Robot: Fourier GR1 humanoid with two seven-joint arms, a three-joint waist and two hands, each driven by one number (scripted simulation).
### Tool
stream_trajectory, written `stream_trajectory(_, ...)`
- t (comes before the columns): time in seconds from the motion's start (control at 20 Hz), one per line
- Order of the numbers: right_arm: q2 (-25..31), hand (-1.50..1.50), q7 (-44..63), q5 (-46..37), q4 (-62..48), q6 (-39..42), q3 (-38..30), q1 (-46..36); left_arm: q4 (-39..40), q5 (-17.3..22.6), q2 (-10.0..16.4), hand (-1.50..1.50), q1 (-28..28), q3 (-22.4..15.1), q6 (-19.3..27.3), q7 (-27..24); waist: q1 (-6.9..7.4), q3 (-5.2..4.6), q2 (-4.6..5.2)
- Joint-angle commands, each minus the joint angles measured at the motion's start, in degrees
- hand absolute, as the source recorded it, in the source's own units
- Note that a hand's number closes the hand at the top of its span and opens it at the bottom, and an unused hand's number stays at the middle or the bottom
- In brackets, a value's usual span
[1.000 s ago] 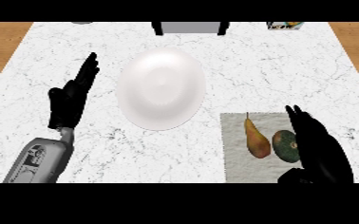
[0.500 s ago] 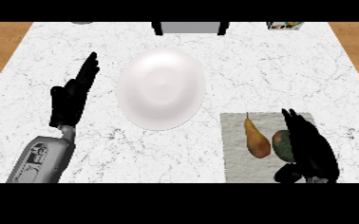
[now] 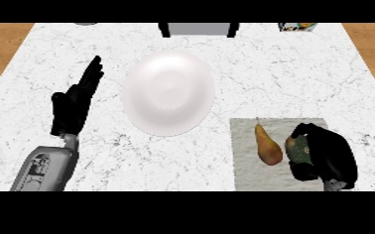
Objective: Pick the squash from the placemat and place it in the plate
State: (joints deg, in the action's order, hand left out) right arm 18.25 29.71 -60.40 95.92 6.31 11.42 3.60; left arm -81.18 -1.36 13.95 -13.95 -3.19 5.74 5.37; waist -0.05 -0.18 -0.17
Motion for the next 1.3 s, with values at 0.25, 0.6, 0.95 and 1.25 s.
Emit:
stream_trajectory(0.25, -2.60, 1.50, -3.78, -0.83, -2.60, 1.83, -0.88, -5.81, 5.15, -1.30, -0.71, 0.00, -1.53, 3.27, -2.40, -3.68, 0.03, 0.17, 0.23)
stream_trajectory(0.6, 2.48, 1.50, -19.05, 7.55, -13.69, 2.42, -8.16, -17.10, 1.32, -1.37, -2.07, 0.00, -3.02, 2.01, -2.11, 1.62, 0.30, 0.21, 0.22)
stream_trajectory(0.95, 0.48, 1.50, -25.68, 10.75, -3.33, -6.31, -9.96, -19.50, -0.30, -2.63, -1.90, 0.00, -1.04, 1.94, -1.26, 0.15, -0.04, 0.20, 0.05)
stream_trajectory(1.25, -3.87, 1.50, -25.70, 13.96, 2.75, -1.98, -6.06, -24.92, -1.19, -1.40, -1.09, 0.00, 0.82, 2.84, -3.46, 0.36, 0.27, 0.18, 0.07)
